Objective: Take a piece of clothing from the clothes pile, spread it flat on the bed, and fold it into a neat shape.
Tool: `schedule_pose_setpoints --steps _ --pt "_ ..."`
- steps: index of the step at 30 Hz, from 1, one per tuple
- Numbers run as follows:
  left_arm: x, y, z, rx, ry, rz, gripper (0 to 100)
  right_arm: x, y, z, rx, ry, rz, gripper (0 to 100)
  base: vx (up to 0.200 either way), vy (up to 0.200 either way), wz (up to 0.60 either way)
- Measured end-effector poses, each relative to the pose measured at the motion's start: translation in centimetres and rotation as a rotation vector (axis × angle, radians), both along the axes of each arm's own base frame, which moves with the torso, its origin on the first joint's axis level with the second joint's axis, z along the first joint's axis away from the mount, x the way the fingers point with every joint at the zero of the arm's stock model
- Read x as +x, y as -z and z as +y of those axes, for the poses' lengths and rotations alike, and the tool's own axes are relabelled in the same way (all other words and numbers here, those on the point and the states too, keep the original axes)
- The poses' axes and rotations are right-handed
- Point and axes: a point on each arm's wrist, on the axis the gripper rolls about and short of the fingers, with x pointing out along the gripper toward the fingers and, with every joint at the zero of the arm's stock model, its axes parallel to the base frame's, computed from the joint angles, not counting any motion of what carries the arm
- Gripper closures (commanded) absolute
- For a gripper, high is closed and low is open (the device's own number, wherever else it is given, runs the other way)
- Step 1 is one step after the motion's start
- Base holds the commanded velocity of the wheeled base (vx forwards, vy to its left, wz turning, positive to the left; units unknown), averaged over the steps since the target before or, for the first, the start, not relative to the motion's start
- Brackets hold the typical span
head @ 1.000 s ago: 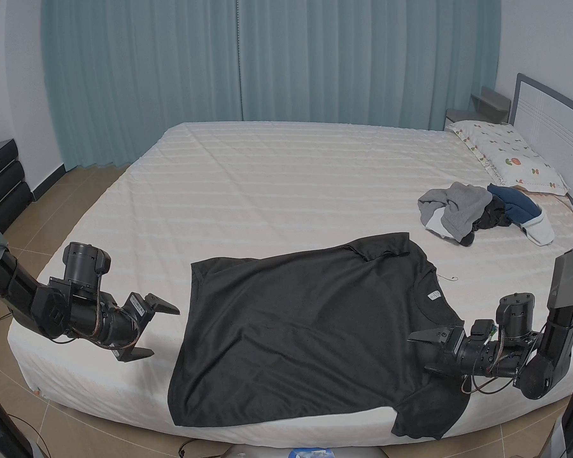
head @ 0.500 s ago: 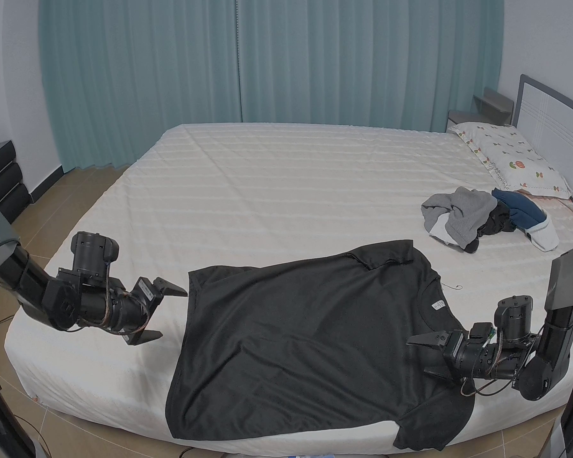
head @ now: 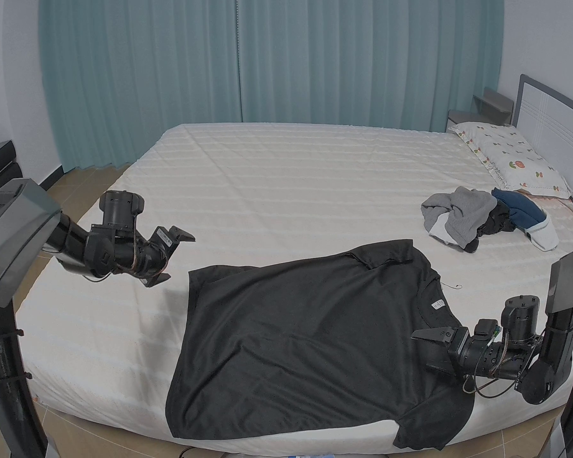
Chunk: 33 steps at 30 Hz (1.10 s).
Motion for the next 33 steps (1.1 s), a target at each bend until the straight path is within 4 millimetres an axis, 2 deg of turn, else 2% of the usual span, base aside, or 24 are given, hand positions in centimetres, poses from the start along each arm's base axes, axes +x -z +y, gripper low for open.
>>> schedule_pose_setpoints --steps 3,5,10,17,25,26,33 --pt "2.4 0.4 -0.1 0.017 -0.016 -0.013 0 -0.1 0.2 -0.1 -0.001 0.001 0.003 0 0.000 0.000 0.00" --pt "3.6 1.4 -0.1 0.031 -0.025 0.004 0 -0.1 0.4 -0.2 -0.002 0.005 0.009 0 0.000 0.000 0.00" --pt "5.6 3.9 -0.2 0.049 -0.035 0.035 0 -0.2 1.3 -0.4 -0.008 0.010 0.044 0 0.000 0.000 0.00" --pt "6.3 6.2 -0.3 0.053 -0.033 0.071 0 -0.4 1.8 -0.3 -0.012 0.003 0.071 0 0.000 0.000 0.00" --pt "6.5 7.1 -0.7 0.052 -0.017 0.083 0 -0.4 1.9 -0.2 -0.013 -0.001 0.075 0 0.000 0.000 0.00" --pt "6.5 7.1 -0.9 0.053 -0.013 0.082 100 -0.4 1.9 -0.2 -0.013 -0.002 0.076 0 0.000 0.000 0.00" --pt "6.9 7.5 -1.3 0.054 -0.009 0.077 100 -0.4 1.9 -0.1 -0.013 -0.005 0.076 0 0.000 0.000 0.00"
